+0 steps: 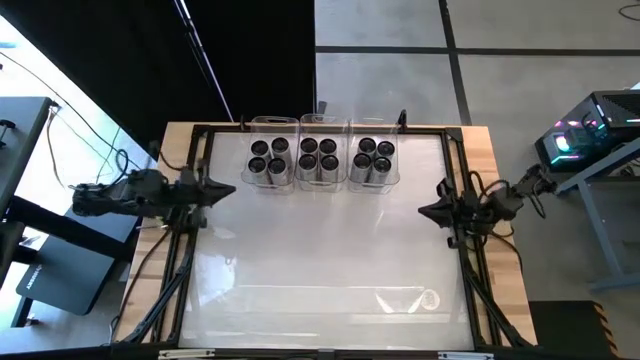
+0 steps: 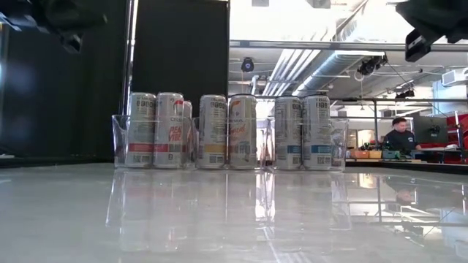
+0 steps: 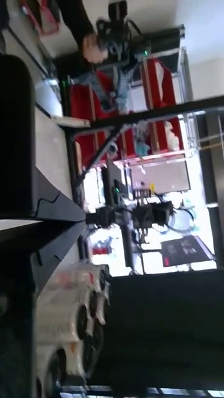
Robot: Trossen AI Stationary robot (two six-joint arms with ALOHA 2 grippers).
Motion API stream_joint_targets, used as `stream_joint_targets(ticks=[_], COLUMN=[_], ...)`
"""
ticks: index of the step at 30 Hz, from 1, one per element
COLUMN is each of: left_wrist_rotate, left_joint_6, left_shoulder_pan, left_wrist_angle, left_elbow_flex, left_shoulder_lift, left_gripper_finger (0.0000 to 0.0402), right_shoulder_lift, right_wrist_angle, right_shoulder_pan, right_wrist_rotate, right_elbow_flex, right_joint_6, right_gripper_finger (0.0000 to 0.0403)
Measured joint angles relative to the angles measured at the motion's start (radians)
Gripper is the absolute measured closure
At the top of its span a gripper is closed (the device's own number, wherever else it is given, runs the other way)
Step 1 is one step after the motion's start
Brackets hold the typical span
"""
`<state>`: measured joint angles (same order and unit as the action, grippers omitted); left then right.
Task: Sort soda cans
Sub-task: Return to Home Position
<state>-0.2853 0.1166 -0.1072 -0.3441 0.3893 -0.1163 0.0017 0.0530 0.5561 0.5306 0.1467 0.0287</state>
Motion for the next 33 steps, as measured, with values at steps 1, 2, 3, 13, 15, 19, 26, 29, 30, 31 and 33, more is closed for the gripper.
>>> stream_joint_targets(ticks=[1,2,3,13,15,19,26,29,30,31,33], left_wrist_rotate=[0.027,0.043,0.049,0.086,0.086,0.101,0.131,0.133,0.142,0.15,0.156], left_joint_6=[-0.012,-0.021,-0.025,-0.068,-0.069,-0.086,-0.11,-0.107,-0.104,-0.103,-0.095], left_shoulder_pan=[0.004,0.007,0.011,0.017,0.017,0.016,0.016,0.016,0.016,0.016,0.016], left_wrist_angle=[0.013,0.026,0.028,0.222,0.26,0.303,0.351,0.371,0.378,0.379,0.372], left_elbow_flex=[0.0,0.0,0.0,-0.129,-0.172,-0.247,-0.332,-0.353,-0.36,-0.363,-0.364], left_shoulder_lift=[0.021,0.044,0.067,0.105,0.104,0.107,0.112,0.112,0.113,0.113,0.113], left_gripper_finger=[0.0401,0.0401,0.0401,0.0401,0.0401,0.0401,0.0401,0.0401,0.0401,0.0401,0.0401], right_shoulder_lift=[-0.001,-0.001,-0.001,0.006,0.015,0.034,0.063,0.064,0.063,0.063,0.064], right_wrist_angle=[0.005,0.011,0.012,0.016,0.005,-0.001,0.089,0.179,0.181,0.171,0.17], right_shoulder_pan=[-0.025,-0.051,-0.079,-0.353,-0.402,-0.474,-0.519,-0.519,-0.519,-0.52,-0.52], right_wrist_rotate=[-0.017,-0.032,-0.044,-0.276,-0.314,-0.418,-0.536,-0.572,-0.574,-0.574,-0.576], right_elbow_flex=[0.0,0.0,0.0,0.0,0.0,0.0,-0.046,-0.123,-0.137,-0.136,-0.137], right_joint_6=[-0.005,-0.011,-0.016,0.044,0.081,0.111,0.117,0.121,0.121,0.12,0.112], right_gripper_finger=[0.0403,0.0403,0.0403,0.0403,0.0403,0.0403,0.0403,0.0403,0.0403,0.0403,0.0403])
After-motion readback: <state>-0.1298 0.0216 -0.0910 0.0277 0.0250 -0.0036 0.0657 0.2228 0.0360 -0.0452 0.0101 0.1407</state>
